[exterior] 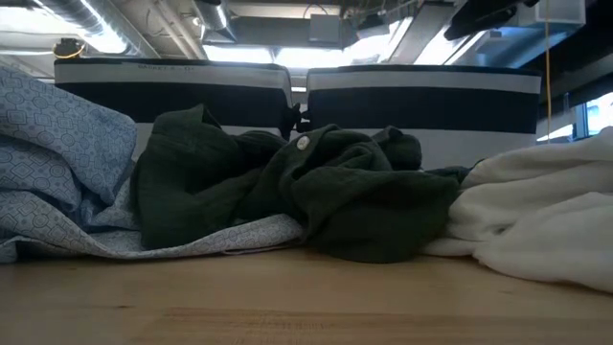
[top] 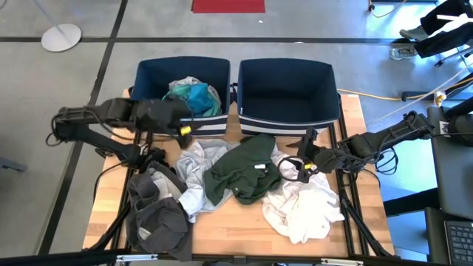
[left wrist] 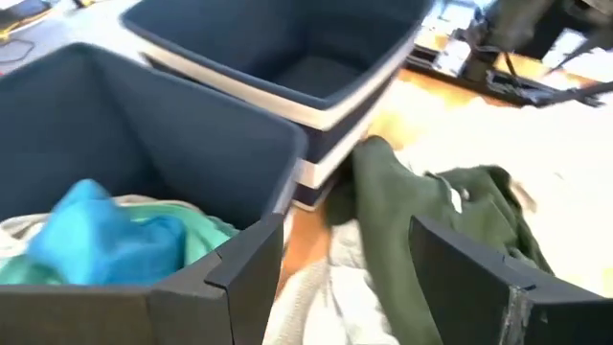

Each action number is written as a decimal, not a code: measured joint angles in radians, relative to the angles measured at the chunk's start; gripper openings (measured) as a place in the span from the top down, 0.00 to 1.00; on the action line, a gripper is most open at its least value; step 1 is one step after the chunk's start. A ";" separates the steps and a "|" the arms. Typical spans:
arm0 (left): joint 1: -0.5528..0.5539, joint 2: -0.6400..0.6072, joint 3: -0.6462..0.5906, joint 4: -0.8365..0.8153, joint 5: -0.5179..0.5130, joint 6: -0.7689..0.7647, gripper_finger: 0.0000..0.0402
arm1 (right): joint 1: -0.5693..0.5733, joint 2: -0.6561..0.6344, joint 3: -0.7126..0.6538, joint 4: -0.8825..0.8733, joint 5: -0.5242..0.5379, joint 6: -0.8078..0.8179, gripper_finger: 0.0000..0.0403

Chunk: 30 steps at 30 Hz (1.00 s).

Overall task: Sort clothes
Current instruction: Put the green long sleeve polo shirt into the left laundry bin

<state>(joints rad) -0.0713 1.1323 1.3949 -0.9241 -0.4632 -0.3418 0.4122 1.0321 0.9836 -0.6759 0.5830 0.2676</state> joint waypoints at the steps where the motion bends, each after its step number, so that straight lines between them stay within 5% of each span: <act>1: -0.033 0.014 0.000 0.001 -0.018 -0.013 0.46 | 0.000 0.000 0.000 -0.001 0.000 0.006 0.47; 13: -0.307 0.200 0.000 0.001 -0.196 -0.105 0.46 | 0.000 0.002 -0.103 0.115 0.000 0.017 0.47; 30: -0.387 0.522 -0.001 0.177 -0.247 -0.022 0.46 | 0.000 0.177 -0.324 0.585 -0.045 0.016 0.47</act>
<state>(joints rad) -0.4587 1.6542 1.3941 -0.7468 -0.7105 -0.3634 0.4122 1.2089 0.6599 -0.0908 0.5385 0.2840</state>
